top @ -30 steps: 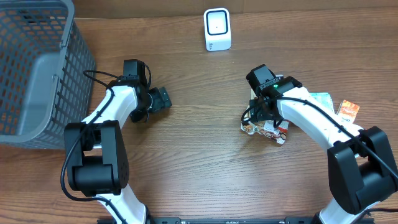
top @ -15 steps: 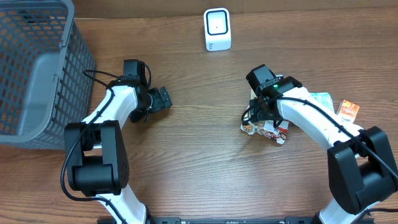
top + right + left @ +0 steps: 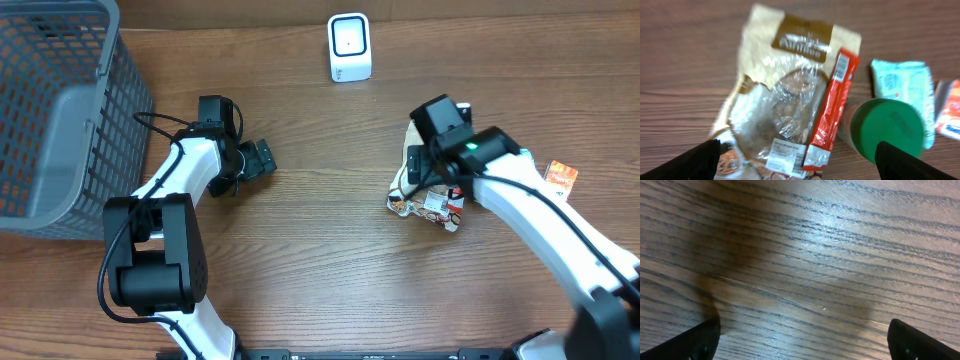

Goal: Scan the item barcode

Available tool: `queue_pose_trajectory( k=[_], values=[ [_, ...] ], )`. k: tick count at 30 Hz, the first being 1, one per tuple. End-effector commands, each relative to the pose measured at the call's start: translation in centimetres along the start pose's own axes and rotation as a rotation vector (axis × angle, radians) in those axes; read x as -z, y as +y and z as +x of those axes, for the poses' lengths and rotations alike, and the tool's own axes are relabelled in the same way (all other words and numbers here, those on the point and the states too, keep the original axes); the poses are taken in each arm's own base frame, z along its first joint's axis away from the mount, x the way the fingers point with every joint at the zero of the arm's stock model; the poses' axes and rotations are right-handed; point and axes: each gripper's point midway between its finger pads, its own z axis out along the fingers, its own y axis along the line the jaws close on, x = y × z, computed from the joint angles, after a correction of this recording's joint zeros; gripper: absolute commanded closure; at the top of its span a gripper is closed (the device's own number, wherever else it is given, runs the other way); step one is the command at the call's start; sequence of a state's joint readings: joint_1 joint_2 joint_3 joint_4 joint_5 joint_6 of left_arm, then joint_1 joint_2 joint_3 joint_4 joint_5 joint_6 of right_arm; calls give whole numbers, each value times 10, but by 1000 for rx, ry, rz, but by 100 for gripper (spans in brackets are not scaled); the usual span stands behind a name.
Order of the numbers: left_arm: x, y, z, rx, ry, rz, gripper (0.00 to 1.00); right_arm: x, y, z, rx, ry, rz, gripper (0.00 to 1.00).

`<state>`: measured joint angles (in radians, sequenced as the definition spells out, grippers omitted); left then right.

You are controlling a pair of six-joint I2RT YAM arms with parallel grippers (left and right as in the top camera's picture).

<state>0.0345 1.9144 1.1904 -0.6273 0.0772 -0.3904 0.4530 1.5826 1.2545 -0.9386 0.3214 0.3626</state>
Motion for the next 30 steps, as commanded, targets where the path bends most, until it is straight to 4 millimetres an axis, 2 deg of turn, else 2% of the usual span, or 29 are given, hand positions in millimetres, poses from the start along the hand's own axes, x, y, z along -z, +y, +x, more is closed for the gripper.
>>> queue_pose_trajectory(
  k=[1,7,11,14,17,21,23,30],
  values=[
    [-31,23,33,25,118,-70,0,43,-9,-17,-46,-124,-47,0],
    [-31,23,33,26,118,-70,0,108,-26,-29,-107,-299,-128,0],
    [-31,24,33,27,118,-70,0,154,-41,-30,-149,-422,-185,0],
    [-31,24,33,27,118,-70,0,188,-54,-27,-182,-515,-228,0],
    [-31,24,33,27,118,-70,0,214,-69,-12,-201,-569,-253,0],
    [-31,24,33,27,118,-70,0,235,-86,7,-216,-612,-272,0],
    [-31,24,33,26,118,-70,0,240,-92,14,-220,-620,-268,0],
    [-31,24,33,26,118,-70,0,230,-97,33,-207,-574,-249,0]
  ],
)
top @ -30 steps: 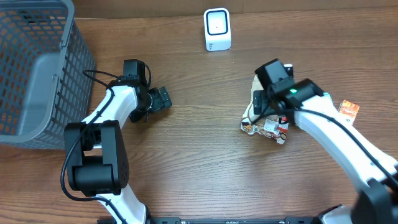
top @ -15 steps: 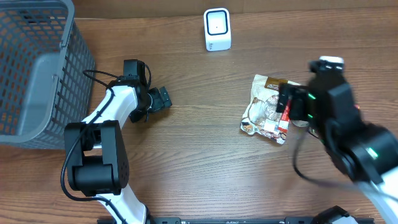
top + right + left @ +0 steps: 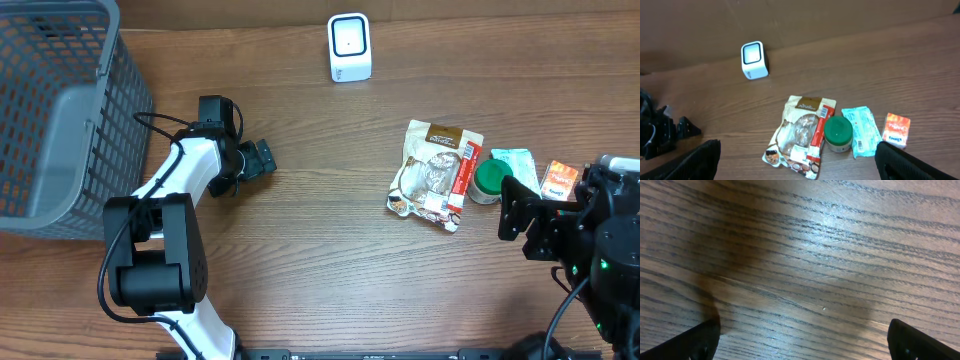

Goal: Scan the item barcode

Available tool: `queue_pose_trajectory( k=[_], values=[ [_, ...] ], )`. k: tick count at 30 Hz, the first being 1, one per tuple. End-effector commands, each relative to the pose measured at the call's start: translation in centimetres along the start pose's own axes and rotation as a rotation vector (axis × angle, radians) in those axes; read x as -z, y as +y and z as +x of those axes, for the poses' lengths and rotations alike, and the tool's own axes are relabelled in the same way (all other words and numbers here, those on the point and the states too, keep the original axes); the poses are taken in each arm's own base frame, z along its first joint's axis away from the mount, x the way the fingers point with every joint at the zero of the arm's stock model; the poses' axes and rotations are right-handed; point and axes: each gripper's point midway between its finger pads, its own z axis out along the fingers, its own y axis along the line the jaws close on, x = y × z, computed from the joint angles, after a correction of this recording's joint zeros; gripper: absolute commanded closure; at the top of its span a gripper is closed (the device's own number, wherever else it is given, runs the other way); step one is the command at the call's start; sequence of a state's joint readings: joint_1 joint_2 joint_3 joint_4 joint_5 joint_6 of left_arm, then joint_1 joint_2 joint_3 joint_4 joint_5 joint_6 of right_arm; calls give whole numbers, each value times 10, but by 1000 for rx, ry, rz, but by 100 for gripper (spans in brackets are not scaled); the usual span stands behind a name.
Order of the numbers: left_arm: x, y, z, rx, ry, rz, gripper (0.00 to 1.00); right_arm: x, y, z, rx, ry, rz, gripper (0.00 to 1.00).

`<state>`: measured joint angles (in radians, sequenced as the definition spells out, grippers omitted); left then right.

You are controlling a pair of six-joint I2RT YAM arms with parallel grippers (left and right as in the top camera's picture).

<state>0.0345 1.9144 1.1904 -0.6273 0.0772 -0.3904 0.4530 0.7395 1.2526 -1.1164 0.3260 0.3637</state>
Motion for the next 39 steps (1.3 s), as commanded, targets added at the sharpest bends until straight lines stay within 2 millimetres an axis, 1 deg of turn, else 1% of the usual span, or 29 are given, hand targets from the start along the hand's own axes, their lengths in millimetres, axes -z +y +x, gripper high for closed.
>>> queue_pose_trajectory(
  k=[1,7,10,14,17,18,23,31,35,39],
  values=[
    [-31,24,33,27,118,-70,0,0,-7,9,-6,0,14,0],
    [-31,24,33,26,118,-70,0,10,-17,35,-28,-40,-40,0],
    [-31,24,33,26,118,-70,0,11,-23,49,-44,-81,-64,0],
    [-31,24,33,26,118,-70,0,3,-34,64,-79,-159,-66,0],
    [-31,24,33,27,118,-70,1,-7,-38,74,-102,-200,-73,0],
    [-31,24,33,26,118,-70,0,-12,-38,75,-116,-238,-91,0],
    [-31,24,33,27,118,-70,0,-13,-30,63,-154,-399,-176,0],
    [-31,24,33,26,118,-70,0,-8,-24,27,-217,-699,-272,0],
    [-31,24,33,26,118,-70,0,-4,-17,19,-159,-822,-326,0],
    [-31,24,33,26,118,-70,0,-1,-9,19,-86,-910,-369,0]
  ],
)
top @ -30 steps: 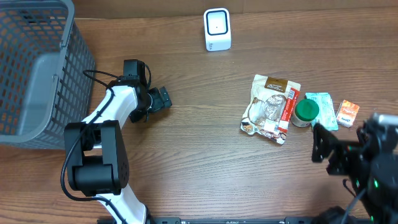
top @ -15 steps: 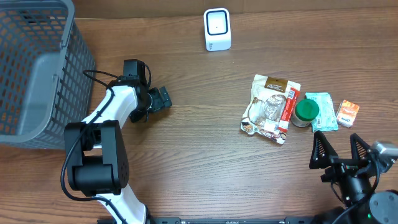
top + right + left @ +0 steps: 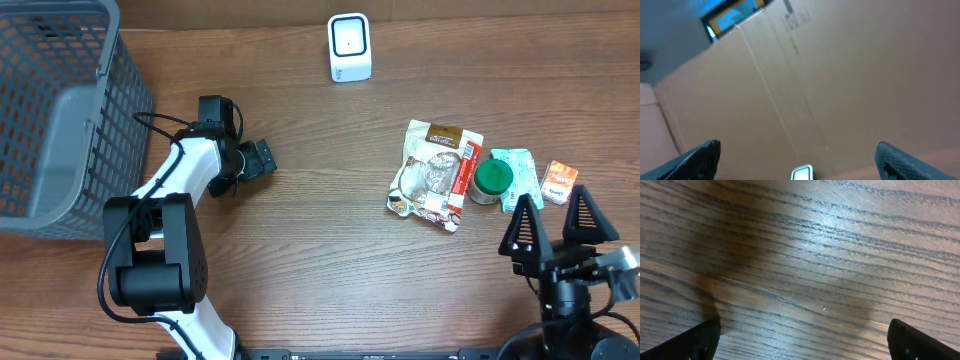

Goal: Scan the item barcode

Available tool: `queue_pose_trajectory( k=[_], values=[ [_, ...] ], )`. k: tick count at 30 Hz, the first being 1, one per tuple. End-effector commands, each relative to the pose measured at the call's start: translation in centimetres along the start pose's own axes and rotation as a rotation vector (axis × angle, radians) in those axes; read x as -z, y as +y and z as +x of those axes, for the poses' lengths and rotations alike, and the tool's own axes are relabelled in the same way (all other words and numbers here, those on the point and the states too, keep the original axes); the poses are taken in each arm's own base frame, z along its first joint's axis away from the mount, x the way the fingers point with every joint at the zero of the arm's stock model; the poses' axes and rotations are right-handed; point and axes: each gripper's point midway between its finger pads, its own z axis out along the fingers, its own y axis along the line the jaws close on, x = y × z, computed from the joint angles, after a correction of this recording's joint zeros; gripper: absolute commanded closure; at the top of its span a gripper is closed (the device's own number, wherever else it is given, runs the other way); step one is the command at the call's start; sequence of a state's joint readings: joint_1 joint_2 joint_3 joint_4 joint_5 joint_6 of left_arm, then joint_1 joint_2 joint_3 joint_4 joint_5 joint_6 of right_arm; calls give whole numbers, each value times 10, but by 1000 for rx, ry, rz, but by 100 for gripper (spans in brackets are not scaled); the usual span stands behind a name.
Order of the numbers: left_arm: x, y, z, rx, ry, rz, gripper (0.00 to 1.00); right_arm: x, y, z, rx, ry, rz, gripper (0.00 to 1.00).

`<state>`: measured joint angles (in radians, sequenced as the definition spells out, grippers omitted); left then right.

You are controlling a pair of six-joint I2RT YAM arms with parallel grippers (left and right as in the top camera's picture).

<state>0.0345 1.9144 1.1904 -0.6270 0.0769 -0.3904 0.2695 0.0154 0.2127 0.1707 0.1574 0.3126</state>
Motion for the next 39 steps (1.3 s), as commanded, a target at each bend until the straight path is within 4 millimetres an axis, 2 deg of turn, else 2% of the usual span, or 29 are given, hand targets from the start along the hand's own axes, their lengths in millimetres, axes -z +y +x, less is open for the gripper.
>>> queue_pose_trajectory(
  k=[1,4,12,20,32,39],
  values=[
    [-31,24,33,26,119,-70,0,2,8,6,82,-30,-78,0],
    [-31,24,33,26,118,-70,0,3,5,12,95,-51,-87,0],
    [-31,24,33,26,119,-70,0,5,-17,57,106,48,-43,0],
    [-31,24,33,27,119,-70,0,8,-29,86,198,168,-5,0],
    [-31,24,33,27,119,-70,0,27,-70,138,241,411,134,0],
    [-31,24,33,26,119,-70,0,28,-70,139,241,416,133,0]
  ],
)
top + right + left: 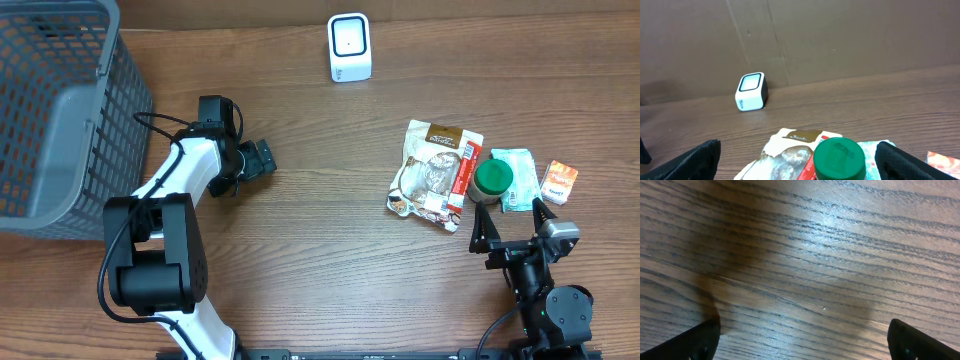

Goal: Scan the item barcode

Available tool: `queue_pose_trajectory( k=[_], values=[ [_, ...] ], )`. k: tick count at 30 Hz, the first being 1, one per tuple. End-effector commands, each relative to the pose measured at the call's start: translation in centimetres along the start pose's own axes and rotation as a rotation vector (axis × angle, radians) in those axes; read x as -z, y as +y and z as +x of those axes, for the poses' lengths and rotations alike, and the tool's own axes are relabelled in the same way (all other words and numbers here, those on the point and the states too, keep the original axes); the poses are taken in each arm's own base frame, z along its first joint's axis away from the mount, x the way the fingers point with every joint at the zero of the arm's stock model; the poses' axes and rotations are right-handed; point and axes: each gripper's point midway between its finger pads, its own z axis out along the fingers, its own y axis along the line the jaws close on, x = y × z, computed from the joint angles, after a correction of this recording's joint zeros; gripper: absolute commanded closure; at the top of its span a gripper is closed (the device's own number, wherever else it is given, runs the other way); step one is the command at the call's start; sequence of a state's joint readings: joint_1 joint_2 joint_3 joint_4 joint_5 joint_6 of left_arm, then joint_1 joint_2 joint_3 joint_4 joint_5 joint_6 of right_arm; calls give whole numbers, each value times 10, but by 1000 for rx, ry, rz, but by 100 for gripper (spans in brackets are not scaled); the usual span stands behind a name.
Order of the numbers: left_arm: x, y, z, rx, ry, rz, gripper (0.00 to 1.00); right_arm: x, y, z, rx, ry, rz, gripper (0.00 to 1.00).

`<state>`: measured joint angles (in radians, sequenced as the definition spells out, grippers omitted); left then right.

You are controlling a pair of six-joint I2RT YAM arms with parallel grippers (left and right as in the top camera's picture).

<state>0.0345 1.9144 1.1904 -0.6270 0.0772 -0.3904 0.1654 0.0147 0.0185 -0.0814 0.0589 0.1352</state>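
A white barcode scanner [349, 47] stands at the table's back edge and shows as well in the right wrist view [751, 91]. The items lie together at the right: a tan snack bag [432, 172], a red stick pack [462, 180], a green-lidded jar [492, 180], a teal packet [517, 165] and an orange packet [558, 183]. My right gripper [510, 226] hangs open just in front of them, holding nothing, with the jar [839, 159] straight ahead of it. My left gripper [255, 160] is open over bare wood [805, 255].
A grey mesh basket [55, 110] fills the far left of the table. A brown cardboard wall [840, 35] rises behind the scanner. The wooden tabletop [320, 250] stretches between the two arms.
My right gripper has shifted a little left near the front edge and tipped down. Its camera faced the cardboard wall then, and now faces the items and scanner. The left arm is unmoved.
My right gripper was open close above the snack bag. Then it stood back at the right front, looking over all the items. Then it sat near the front edge, aimed up at the wall. Now it faces the items. Nothing was picked up.
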Motion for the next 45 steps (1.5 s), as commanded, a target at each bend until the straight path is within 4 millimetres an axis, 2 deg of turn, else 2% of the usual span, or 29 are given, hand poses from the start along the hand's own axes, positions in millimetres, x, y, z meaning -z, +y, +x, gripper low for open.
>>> queue_pose_trajectory(
  k=[1,9,45],
  values=[
    [-31,24,33,27,118,-70,0,0,-1,1,5,-6,1,0],
    [-31,24,33,27,118,-70,0,0,1,2,92,-2,-8,0],
    [-31,24,33,26,118,-70,0,0,4,3,84,3,-28,0]
  ],
)
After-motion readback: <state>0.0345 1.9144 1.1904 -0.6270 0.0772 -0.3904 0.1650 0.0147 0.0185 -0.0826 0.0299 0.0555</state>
